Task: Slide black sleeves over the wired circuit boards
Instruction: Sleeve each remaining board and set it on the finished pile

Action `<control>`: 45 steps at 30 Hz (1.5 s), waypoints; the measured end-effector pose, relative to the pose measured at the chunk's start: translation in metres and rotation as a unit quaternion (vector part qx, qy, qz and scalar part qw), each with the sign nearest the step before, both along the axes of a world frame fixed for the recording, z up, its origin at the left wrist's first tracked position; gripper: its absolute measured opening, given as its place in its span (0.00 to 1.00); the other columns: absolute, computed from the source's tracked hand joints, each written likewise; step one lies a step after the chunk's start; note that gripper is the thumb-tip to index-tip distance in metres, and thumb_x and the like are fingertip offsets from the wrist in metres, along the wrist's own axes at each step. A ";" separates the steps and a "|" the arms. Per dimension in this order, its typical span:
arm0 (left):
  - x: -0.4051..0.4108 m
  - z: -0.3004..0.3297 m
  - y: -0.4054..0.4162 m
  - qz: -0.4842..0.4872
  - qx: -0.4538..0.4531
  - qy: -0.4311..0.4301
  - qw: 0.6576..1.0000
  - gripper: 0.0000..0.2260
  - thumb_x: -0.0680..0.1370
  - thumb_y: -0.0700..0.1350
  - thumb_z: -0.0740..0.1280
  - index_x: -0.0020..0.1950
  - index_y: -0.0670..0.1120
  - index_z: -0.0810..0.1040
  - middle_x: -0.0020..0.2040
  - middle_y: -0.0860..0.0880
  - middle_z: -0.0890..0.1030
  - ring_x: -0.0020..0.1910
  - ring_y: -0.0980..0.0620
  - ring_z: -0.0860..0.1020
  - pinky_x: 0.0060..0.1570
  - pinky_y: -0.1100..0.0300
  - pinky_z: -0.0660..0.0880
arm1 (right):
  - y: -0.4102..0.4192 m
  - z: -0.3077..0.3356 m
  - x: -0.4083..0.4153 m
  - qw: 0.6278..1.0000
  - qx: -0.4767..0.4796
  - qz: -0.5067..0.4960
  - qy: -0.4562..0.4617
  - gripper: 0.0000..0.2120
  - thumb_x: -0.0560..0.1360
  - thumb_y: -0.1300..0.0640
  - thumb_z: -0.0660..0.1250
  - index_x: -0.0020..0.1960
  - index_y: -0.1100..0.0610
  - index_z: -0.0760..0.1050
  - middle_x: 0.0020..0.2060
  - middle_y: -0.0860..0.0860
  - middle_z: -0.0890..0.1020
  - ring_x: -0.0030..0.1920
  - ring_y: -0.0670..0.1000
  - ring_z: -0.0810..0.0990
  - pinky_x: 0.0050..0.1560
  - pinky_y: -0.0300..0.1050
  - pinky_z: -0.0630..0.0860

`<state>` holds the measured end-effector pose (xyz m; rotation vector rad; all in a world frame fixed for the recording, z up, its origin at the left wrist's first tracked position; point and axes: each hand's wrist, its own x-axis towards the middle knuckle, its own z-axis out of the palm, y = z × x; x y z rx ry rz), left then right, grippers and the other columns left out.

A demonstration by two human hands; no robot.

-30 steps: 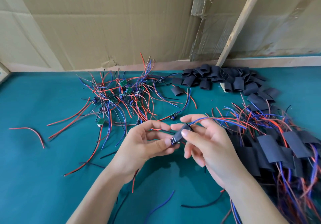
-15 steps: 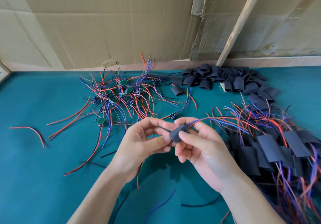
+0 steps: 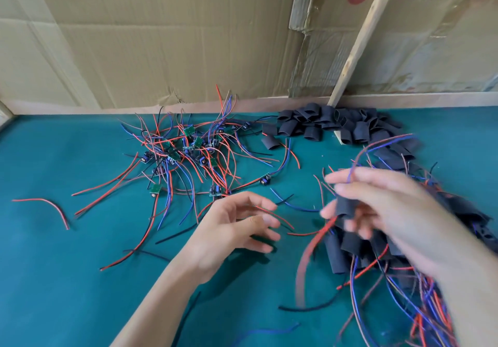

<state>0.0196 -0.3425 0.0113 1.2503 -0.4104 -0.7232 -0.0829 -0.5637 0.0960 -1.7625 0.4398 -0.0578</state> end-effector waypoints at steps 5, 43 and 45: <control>0.002 0.000 -0.003 0.045 0.011 0.013 0.999 0.11 0.71 0.40 0.72 0.53 0.40 0.81 0.45 0.40 0.84 0.42 0.44 0.84 0.39 0.54 0.82 | -0.050 0.050 -0.030 0.947 -0.307 -0.067 0.072 0.28 0.55 0.22 0.68 0.54 0.26 0.75 0.35 0.44 0.87 0.23 0.49 0.81 0.21 0.38 0.73; 0.001 0.001 -0.007 0.083 -0.005 0.071 0.994 0.17 0.85 0.47 0.60 0.48 0.40 0.84 0.48 0.34 0.85 0.46 0.40 0.86 0.42 0.57 0.82 | 0.053 -0.011 0.071 0.906 -0.347 0.242 0.019 0.06 0.76 0.50 0.73 0.49 0.52 0.84 0.30 0.50 0.86 0.27 0.43 0.82 0.37 0.36 0.76; 0.002 0.000 -0.007 0.100 -0.001 0.063 0.993 0.15 0.85 0.44 0.61 0.48 0.39 0.84 0.48 0.35 0.85 0.45 0.41 0.86 0.42 0.58 0.82 | 0.043 0.002 0.084 0.905 -0.311 0.285 0.053 0.07 0.76 0.50 0.74 0.46 0.53 0.86 0.30 0.49 0.85 0.28 0.45 0.82 0.34 0.33 0.75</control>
